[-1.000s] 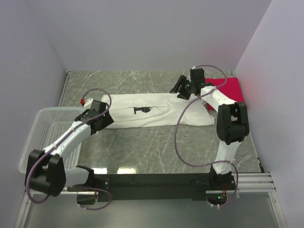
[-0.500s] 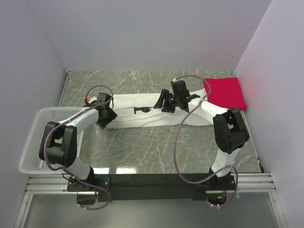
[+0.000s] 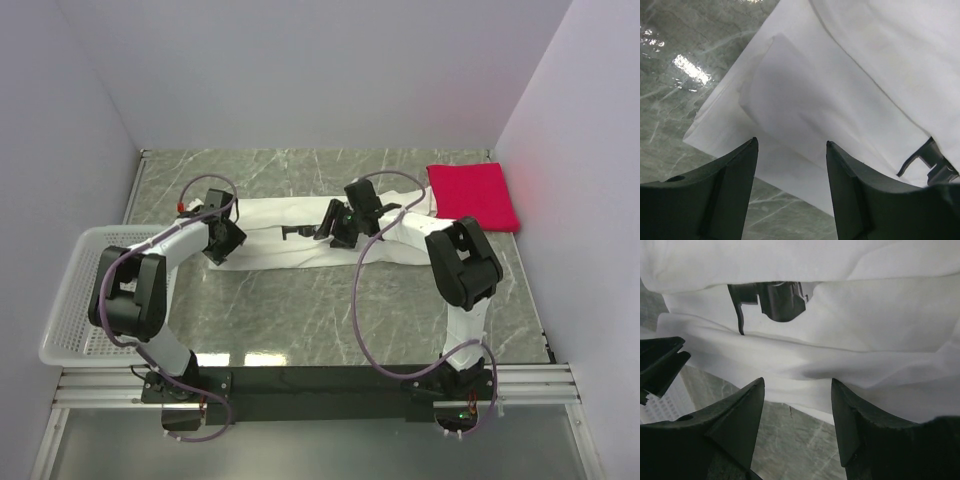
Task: Fold and stack the t-shirts
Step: Fold the tshirt
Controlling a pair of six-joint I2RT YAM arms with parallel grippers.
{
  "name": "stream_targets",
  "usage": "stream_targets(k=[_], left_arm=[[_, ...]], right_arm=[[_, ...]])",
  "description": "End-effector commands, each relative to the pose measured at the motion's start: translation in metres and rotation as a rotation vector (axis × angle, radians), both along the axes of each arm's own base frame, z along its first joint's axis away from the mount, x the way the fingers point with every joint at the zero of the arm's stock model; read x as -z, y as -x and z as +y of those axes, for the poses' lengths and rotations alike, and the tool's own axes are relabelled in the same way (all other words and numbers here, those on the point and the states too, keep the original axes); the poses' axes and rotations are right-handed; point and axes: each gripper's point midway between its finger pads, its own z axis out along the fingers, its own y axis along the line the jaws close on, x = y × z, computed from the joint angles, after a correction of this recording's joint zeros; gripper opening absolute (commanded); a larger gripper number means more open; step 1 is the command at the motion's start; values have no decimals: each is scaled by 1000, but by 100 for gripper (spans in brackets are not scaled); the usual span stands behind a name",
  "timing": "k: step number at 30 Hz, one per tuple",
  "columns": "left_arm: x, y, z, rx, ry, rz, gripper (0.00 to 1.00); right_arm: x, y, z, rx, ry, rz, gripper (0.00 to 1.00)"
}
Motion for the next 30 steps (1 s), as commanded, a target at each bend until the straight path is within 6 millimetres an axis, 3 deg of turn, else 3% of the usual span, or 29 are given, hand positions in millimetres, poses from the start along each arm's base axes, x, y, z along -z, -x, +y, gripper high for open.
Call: stream_targets(k=[1, 6, 12, 22, 30], left_arm=[[-10, -21, -3, -13, 21, -46, 62], [-11, -30, 2, -22, 11, -49, 61], [-9, -46, 13, -46, 21, -53, 56], [-3, -70, 34, -90, 29, -34, 52], [-18, -86, 49, -124, 53, -65, 55]], right_arm=[[-13, -19, 11, 14, -19, -49, 63], [-10, -28, 13, 25, -2, -48, 63], [-3, -58, 4, 65, 43, -73, 63], [-21, -104, -19, 117, 47, -153, 62], [-53, -95, -47, 126, 104, -233, 62]])
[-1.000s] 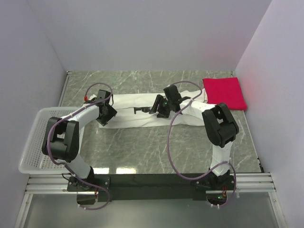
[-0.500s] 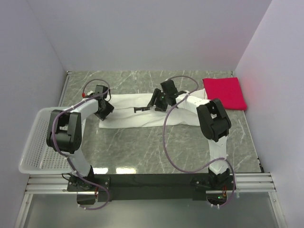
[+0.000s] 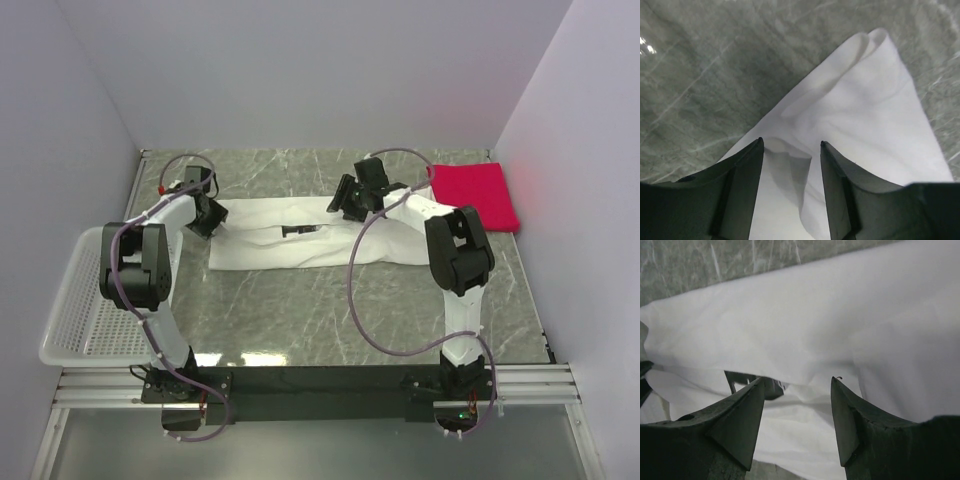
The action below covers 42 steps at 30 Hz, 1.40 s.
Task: Fold and stack the t-shirts
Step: Fold the tshirt
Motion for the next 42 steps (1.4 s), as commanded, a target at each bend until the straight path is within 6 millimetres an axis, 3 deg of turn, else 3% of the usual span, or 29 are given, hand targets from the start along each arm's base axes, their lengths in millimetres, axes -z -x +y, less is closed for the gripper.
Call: stream_targets(k=[1, 2, 6, 11, 15, 17, 22, 30, 35, 42], left_arm=[[-21, -17, 3, 4, 20, -53, 55], [-23, -18, 3, 3, 22, -59, 56], [-35, -20, 5, 1, 22, -81, 61], [-64, -12, -5, 19, 34, -141, 73], [-78, 9, -31, 77, 0, -139, 75], [-85, 22, -55, 120, -6, -157, 75], [-69, 45, -104, 179, 85, -149, 77], [-39, 35, -144, 225, 114, -108, 80], [-27, 27, -160, 242, 138, -84, 80], [-20, -2, -160, 222, 103, -91, 76]], right_arm=[[-38, 6, -17, 6, 27, -91, 62], [-45, 9, -17, -6, 17, -99, 62], [-42, 26, -33, 4, 50, -92, 62], [-50, 35, -59, 46, 37, -101, 62], [-46, 48, -85, 84, 50, -89, 62], [-51, 52, -97, 98, 43, -97, 62], [-44, 68, -120, 129, 48, -86, 62], [-39, 84, -151, 180, 72, -76, 62], [-38, 88, -164, 210, 78, -80, 62], [-40, 89, -172, 222, 94, -88, 62]])
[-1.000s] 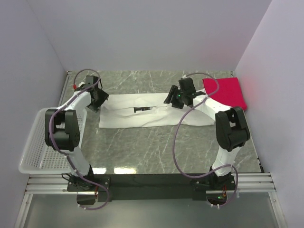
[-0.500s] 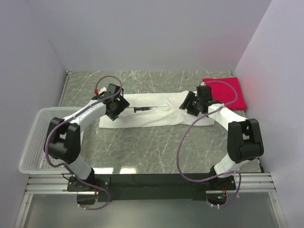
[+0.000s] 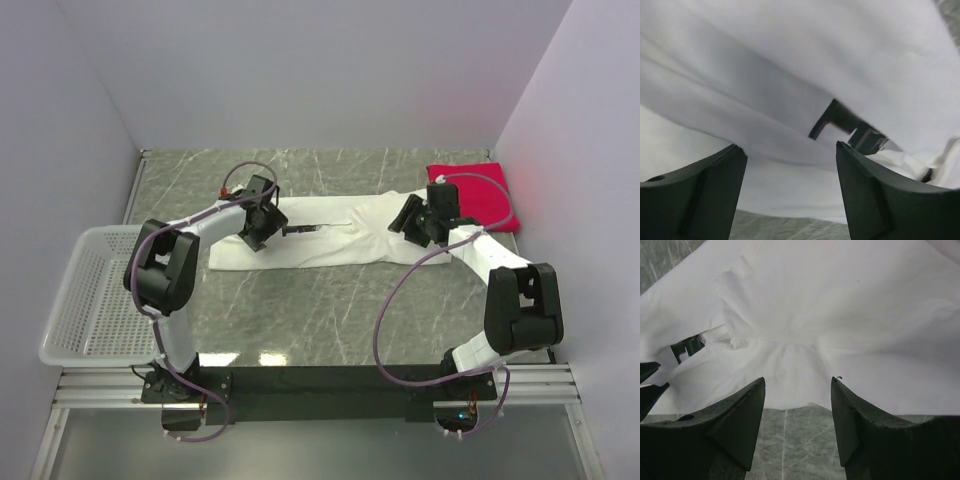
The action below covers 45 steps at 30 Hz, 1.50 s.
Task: Fold and stack the t-shirts
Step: Fold the tshirt
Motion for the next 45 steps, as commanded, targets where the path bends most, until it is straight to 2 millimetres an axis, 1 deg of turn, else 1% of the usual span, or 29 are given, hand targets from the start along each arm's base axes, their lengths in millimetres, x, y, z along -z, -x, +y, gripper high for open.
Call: stream_targets(k=[1, 2, 3, 4, 5, 6, 9, 11, 13, 14, 15, 16, 17, 18, 19, 20, 21, 22, 24, 25, 27, 28, 31, 32, 34, 35, 38, 40, 45], left_arm=[[-19, -38, -2, -33, 17, -76, 75], [-26, -48, -3, -34, 26, -93, 75], [-19, -54, 4, -45, 20, -80, 75], [-18, -59, 5, -49, 21, -82, 75], [-23, -67, 7, -55, 26, -94, 74], [-16, -72, 12, -60, 22, -79, 74], [-17, -86, 18, -62, 36, -66, 74], [-25, -88, 21, -59, 35, -73, 74], [-44, -83, 29, -64, 7, -108, 75], [-40, -71, 35, -65, -10, -92, 76], [-61, -65, 40, -70, -13, -133, 77], [-52, -50, 52, -85, -50, -110, 77], [-53, -41, 58, -95, -68, -107, 77], [-67, -32, 63, -103, -72, -135, 77], [-53, -15, 73, -113, -104, -99, 77], [-51, -6, 77, -117, -113, -93, 77], [-57, 1, 81, -118, -115, -108, 76], [-44, 15, 87, -121, -137, -76, 74], [-39, 24, 99, -130, -171, -69, 69], [-30, 32, 103, -129, -185, -49, 66], [-22, 37, 115, -143, -221, -37, 62], [-13, 43, 120, -142, -234, -16, 61], [6, 47, 129, -144, -247, 29, 59], [15, 50, 134, -149, -255, 59, 58], [28, 53, 139, -156, -267, 106, 57], [33, 57, 141, -158, -270, 133, 57], [43, 73, 152, -196, -264, 222, 53], [49, 85, 155, -217, -245, 253, 52], [52, 103, 162, -230, -251, 299, 52]], right_arm=[[-14, -3, -11, 17, 18, -55, 62], [-13, -3, -12, 20, 18, -53, 62], [-13, -3, -13, 23, 18, -55, 62], [-13, -3, -16, 31, 15, -53, 62], [-11, -2, -18, 37, 13, -49, 62], [-10, -1, -20, 44, 11, -47, 62], [-7, 0, -28, 71, 3, -45, 61], [-2, 4, -35, 95, -6, -33, 61], [-4, 2, -52, 151, -27, -42, 60], [-2, 4, -57, 171, -31, -36, 59], [-3, 3, -67, 206, -39, -42, 58], [-2, 3, -71, 222, -44, -42, 57], [0, 4, -75, 237, -49, -38, 56], [0, 3, -84, 270, -57, -40, 54], [2, 4, -87, 281, -60, -35, 52], [5, 5, -90, 294, -66, -26, 50], [7, 5, -92, 305, -76, -23, 49], [11, 6, -98, 321, -78, -15, 45], [19, 7, -105, 337, -74, 4, 41], [23, 8, -110, 347, -81, 14, 39], [30, 7, -112, 349, -99, 25, 33], [34, 8, -113, 352, -117, 37, 30], [46, 11, -116, 367, -139, 67, 29], [54, 13, -121, 385, -137, 90, 29], [60, 14, -126, 404, -138, 114, 29], [66, 20, -131, 423, -142, 148, 28], [77, 29, -138, 454, -152, 207, 26], [78, 33, -147, 491, -147, 223, 25], [81, 44, -163, 547, -102, 275, 25]])
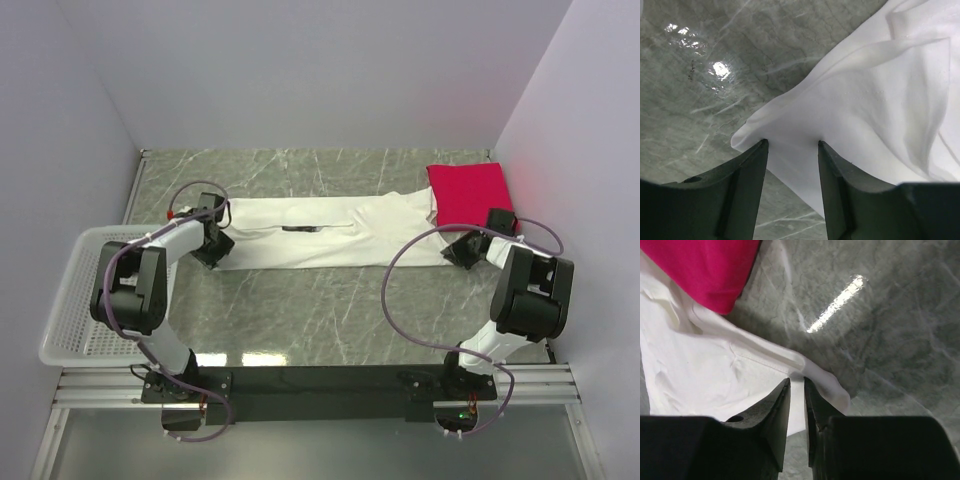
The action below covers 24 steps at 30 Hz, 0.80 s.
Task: Fold and stack the t-shirts
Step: Fold the tshirt
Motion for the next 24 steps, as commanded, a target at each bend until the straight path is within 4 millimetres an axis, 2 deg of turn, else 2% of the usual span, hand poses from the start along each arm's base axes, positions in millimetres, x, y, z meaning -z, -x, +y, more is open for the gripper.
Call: stream_targets(k=[1, 8, 13, 16, 17, 18, 20, 21, 23, 24], left_arm=[[30, 56, 19, -37, -40, 205, 52], [23, 85, 21, -44, -30, 210, 54], [22, 107, 17, -43, 3, 212, 55], [0, 102, 12, -15, -7, 138, 65], [-14, 97, 5, 16, -10, 91, 69], [-29, 92, 0, 31, -18, 66, 76], [-55, 82, -4, 64, -64, -11, 83], [-74, 71, -17, 112, -70, -69, 89], [-93, 59, -24, 170, -101, -118, 93], [-111, 46, -28, 183, -105, -164, 94]], right_arm=[[13, 18, -22, 67, 58, 105, 25], [12, 37, -28, 99, 86, 126, 25], [-4, 41, -31, 102, 127, 92, 25], [-19, 39, -24, 81, 152, 41, 27], [-22, 40, -21, 68, 163, 36, 27], [-33, 37, -16, 51, 183, 4, 29], [-48, 34, -6, 19, 201, -45, 31], [-53, 32, 6, -17, 206, -61, 34], [-66, 27, 16, -54, 230, -95, 37], [-70, 25, 25, -80, 235, -105, 39]])
